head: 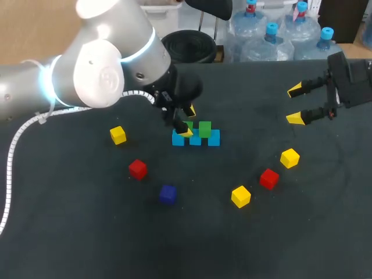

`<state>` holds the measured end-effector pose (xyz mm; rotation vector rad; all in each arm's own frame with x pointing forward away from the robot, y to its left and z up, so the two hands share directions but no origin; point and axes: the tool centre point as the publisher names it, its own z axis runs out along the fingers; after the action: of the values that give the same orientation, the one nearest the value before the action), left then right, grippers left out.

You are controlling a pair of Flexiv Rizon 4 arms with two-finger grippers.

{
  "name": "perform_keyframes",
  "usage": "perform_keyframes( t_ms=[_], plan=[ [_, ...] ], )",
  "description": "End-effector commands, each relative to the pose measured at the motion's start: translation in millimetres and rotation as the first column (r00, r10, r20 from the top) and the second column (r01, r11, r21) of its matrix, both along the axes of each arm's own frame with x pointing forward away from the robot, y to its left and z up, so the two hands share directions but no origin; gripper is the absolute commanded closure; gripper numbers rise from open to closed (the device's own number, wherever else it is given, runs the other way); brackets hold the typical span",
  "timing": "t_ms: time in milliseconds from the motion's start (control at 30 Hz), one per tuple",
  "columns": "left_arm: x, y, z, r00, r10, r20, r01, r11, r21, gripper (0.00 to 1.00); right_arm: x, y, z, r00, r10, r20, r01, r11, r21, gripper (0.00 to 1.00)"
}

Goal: Place the blue cubes, place green cubes on the blue cubes, place the yellow cubes on the green cubes, then place the red cubes on the yellow cubes, and place purple cube on the red cubes.

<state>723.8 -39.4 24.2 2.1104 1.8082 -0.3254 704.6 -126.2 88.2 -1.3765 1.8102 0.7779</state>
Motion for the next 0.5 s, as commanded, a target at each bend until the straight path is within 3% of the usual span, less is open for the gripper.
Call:
perform_keyframes(
  t_ms=[33, 500],
  plan=[
    [3.9, -1.7, -0.6, 1.0, -0.004, -0.006, 0.004, 1.0, 0.005, 0.33, 0.3, 0.3, -0.6, 1.0, 0.0, 0.001, 0.0, 1.0, 0.001, 0.0],
    [5.4, -0.5, -0.5, 1.0, -0.002, -0.005, 0.002, 1.0, 0.01, 0.3, 0.3, 0.3, -0.6, 1.0, 0.0, 0.001, 0.0, 1.0, 0.001, 0.0]
  ],
)
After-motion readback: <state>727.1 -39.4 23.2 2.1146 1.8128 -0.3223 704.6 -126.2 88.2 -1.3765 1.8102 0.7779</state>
